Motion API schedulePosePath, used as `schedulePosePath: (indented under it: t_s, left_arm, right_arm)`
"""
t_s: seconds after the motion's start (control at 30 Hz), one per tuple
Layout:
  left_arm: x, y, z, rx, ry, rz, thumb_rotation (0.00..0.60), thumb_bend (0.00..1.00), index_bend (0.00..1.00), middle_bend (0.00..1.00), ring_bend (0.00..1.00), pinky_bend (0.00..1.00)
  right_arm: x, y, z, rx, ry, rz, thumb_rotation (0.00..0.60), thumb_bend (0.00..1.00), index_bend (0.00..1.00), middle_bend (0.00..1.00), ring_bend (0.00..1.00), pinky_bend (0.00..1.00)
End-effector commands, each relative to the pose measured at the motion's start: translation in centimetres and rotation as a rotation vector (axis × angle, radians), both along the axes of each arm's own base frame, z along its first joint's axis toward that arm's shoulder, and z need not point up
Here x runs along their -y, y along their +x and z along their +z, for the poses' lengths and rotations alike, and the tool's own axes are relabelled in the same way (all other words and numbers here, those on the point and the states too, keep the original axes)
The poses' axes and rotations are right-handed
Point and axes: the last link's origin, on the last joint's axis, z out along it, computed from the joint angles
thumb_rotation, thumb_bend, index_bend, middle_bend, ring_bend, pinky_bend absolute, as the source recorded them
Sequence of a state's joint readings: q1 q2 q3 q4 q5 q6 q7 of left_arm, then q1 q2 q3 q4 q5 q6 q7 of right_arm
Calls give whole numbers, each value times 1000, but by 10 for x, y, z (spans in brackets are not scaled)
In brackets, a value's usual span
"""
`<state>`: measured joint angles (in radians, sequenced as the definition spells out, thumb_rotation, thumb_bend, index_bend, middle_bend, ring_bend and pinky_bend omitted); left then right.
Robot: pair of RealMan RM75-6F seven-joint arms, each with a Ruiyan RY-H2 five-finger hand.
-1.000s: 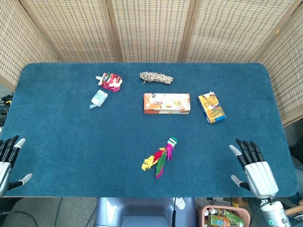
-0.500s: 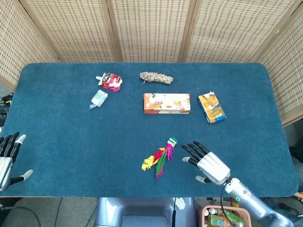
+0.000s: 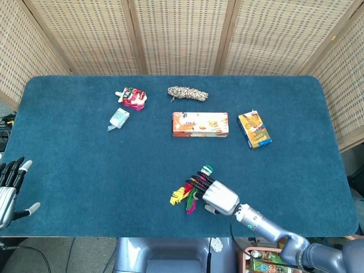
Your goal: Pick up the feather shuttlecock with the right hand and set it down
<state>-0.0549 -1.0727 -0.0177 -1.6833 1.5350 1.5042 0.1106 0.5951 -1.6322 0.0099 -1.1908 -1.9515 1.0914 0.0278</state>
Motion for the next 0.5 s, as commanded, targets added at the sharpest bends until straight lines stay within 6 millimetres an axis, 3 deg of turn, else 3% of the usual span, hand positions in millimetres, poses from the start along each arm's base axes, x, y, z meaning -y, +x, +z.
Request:
schedulePosePath:
  t_s: [0.03, 0.3, 0.5]
  left_arm:
    - [0, 0, 1, 5, 4, -2, 600, 0, 0, 0, 0, 0]
    - [1, -1, 4, 13, 9, -4, 600, 0, 0, 0, 0, 0]
    - [0, -1, 3, 12, 6, 1, 600, 0, 0, 0, 0, 0]
  right_arm:
    - [4, 9, -9, 10, -21, 18, 600, 317, 409, 56, 0, 0]
    - [6, 19, -14, 36, -46, 30, 600, 328, 420, 67, 0, 0]
    - [4, 18, -4, 69, -77, 20, 600, 329, 420, 71, 0, 0]
